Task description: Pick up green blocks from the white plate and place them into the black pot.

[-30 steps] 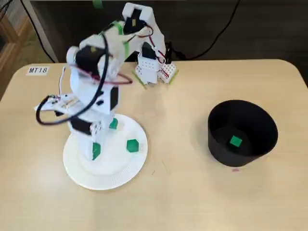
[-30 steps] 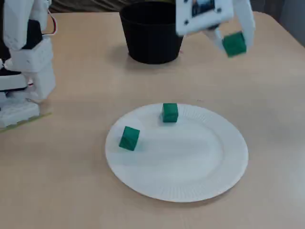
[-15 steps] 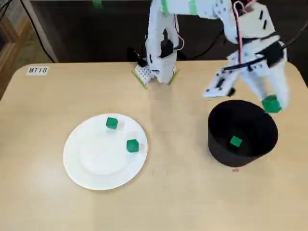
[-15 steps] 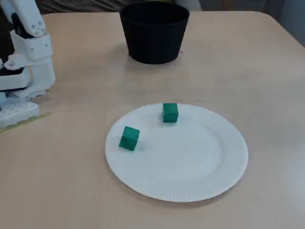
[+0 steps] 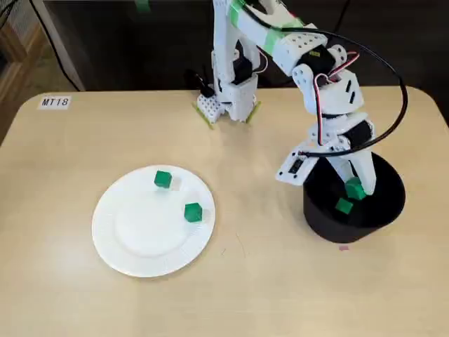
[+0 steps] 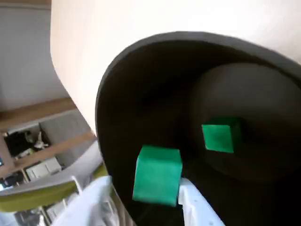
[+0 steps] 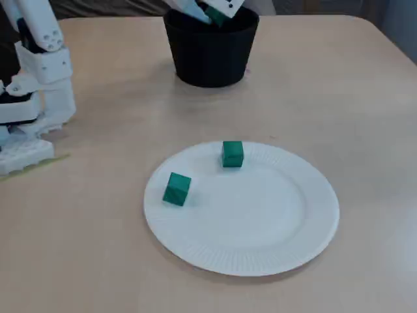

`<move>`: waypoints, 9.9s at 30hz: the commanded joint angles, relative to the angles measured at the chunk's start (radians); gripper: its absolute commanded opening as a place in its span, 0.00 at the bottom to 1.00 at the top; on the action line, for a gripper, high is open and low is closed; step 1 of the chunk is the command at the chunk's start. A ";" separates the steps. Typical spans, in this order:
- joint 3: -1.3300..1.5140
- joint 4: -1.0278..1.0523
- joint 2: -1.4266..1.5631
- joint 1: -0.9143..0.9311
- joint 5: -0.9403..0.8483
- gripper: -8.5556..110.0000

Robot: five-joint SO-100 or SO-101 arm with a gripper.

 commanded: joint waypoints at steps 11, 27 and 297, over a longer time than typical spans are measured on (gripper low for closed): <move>-0.071 0.347 0.164 0.196 -0.035 0.05; -0.107 0.699 0.215 0.936 -0.334 0.05; 0.612 -0.583 0.594 0.051 -0.041 0.34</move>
